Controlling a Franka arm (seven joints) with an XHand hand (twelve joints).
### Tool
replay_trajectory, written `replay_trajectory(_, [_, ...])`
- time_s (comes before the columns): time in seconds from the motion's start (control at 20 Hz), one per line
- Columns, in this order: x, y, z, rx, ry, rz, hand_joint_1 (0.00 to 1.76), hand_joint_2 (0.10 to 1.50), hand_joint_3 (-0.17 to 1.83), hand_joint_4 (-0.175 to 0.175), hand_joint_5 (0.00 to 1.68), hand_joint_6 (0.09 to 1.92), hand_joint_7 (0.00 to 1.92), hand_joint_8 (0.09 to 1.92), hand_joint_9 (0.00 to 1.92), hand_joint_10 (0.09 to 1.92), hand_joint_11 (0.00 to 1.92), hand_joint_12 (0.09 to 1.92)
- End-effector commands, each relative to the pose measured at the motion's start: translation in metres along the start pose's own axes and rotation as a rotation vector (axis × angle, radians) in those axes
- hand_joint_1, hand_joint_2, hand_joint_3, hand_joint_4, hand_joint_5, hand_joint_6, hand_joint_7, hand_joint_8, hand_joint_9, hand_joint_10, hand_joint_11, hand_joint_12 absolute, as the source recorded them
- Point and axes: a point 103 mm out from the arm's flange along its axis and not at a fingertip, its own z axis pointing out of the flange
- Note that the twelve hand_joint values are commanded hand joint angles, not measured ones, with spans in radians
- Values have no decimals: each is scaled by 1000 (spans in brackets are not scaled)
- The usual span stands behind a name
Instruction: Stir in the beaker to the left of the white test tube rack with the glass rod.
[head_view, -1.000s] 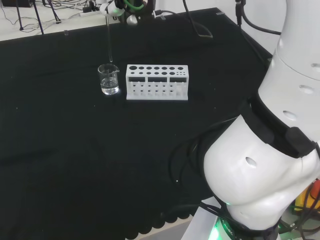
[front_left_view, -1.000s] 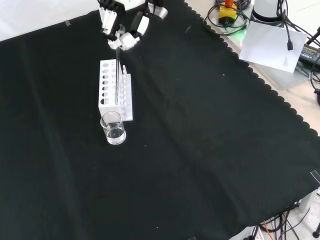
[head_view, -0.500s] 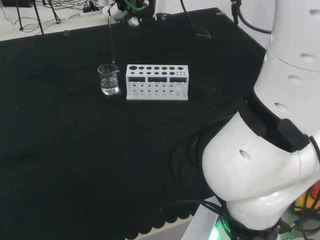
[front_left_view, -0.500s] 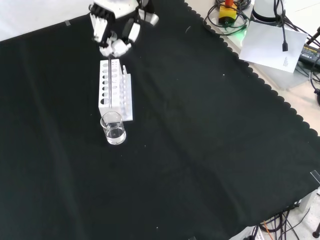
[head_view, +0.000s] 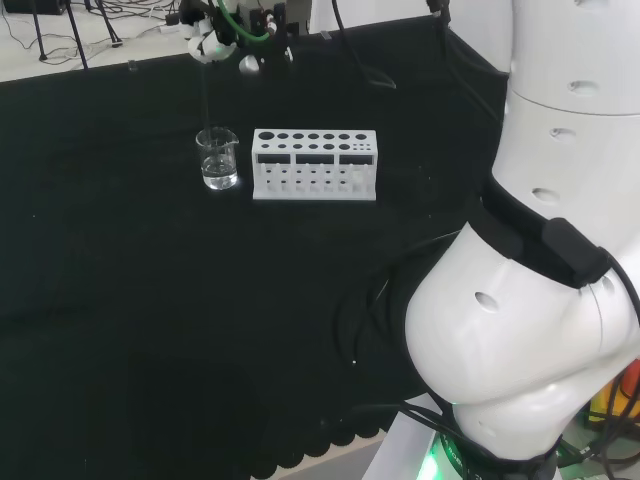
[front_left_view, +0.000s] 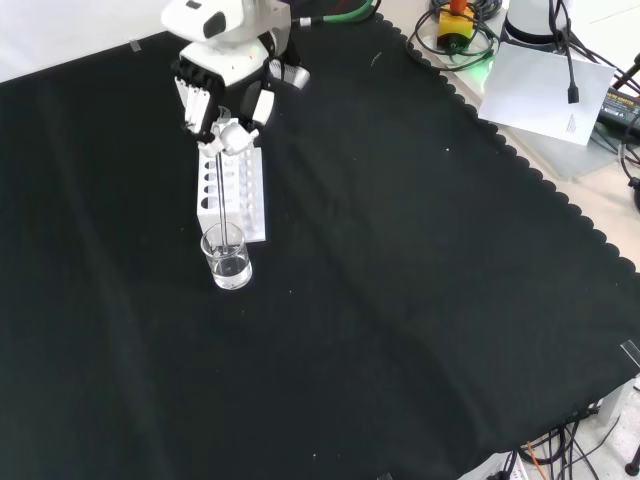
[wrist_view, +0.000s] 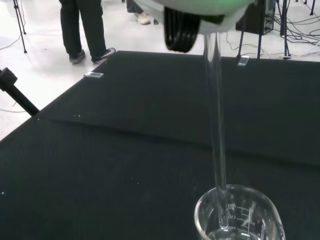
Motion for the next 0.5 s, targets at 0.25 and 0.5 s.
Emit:
replay_trajectory(0.25, [-2, 14, 36, 53, 4, -13, 1297, 747, 688, -175, 1008, 854, 1126, 1238, 1657, 943, 1657, 714])
replay_trajectory(0.5, [1, 18, 46, 66, 12, -21, 1297, 745, 691, -175, 1008, 854, 1126, 1238, 1658, 942, 1658, 714])
